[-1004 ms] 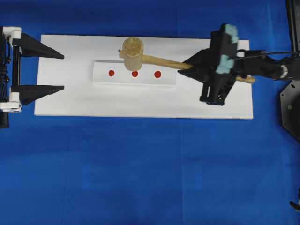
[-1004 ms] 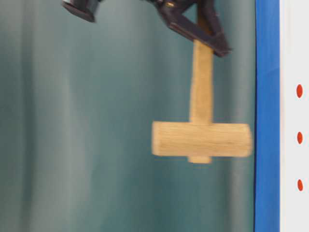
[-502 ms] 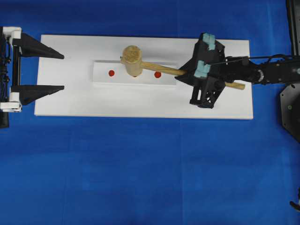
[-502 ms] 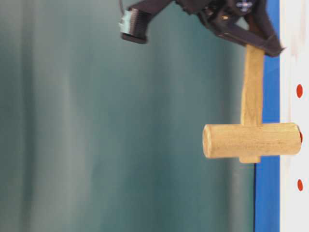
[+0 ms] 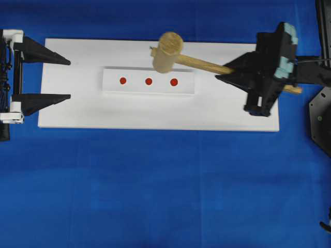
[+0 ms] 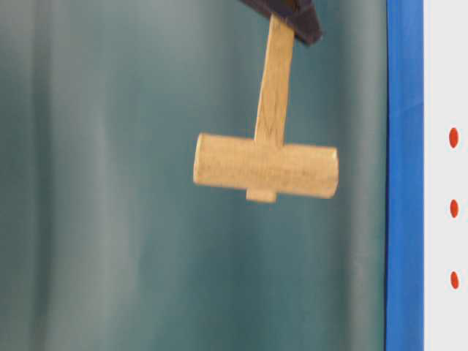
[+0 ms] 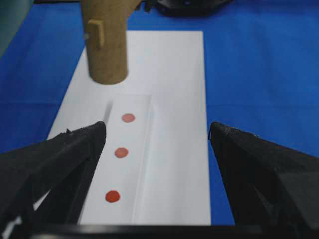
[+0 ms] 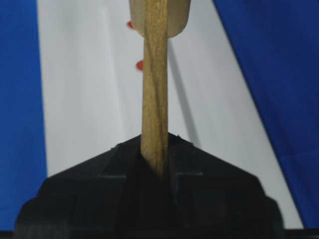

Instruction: Hit the mark with a hammer.

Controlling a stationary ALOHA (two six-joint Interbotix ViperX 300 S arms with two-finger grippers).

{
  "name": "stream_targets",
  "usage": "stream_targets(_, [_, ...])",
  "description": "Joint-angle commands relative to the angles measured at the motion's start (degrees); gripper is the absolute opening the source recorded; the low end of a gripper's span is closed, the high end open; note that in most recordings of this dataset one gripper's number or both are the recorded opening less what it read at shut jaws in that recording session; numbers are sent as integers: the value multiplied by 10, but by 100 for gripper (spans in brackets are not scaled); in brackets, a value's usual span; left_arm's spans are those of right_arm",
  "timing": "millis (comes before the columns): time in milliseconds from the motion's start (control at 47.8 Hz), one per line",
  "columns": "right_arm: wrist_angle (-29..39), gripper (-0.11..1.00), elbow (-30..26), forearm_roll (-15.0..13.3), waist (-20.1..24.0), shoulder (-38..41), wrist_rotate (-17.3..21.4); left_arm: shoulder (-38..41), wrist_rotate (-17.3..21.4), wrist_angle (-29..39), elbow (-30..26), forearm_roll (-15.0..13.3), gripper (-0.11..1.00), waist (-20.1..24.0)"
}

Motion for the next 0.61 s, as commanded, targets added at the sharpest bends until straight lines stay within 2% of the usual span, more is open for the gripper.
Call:
stream_targets(0, [-1, 0, 0, -2, 1, -15, 1, 1, 0, -3, -6, -1, 83, 2])
stream_targets(209, [-2, 0, 4, -1, 1, 10, 1, 1, 0, -4, -6, -1, 83, 2])
stream_targets(460, [-2, 0, 16, 12, 4, 148, 22, 1, 0, -4, -6, -1, 83, 2])
stream_targets(586, [3, 0, 10, 11, 6, 148, 21, 0, -1, -3, -5, -1, 83, 2])
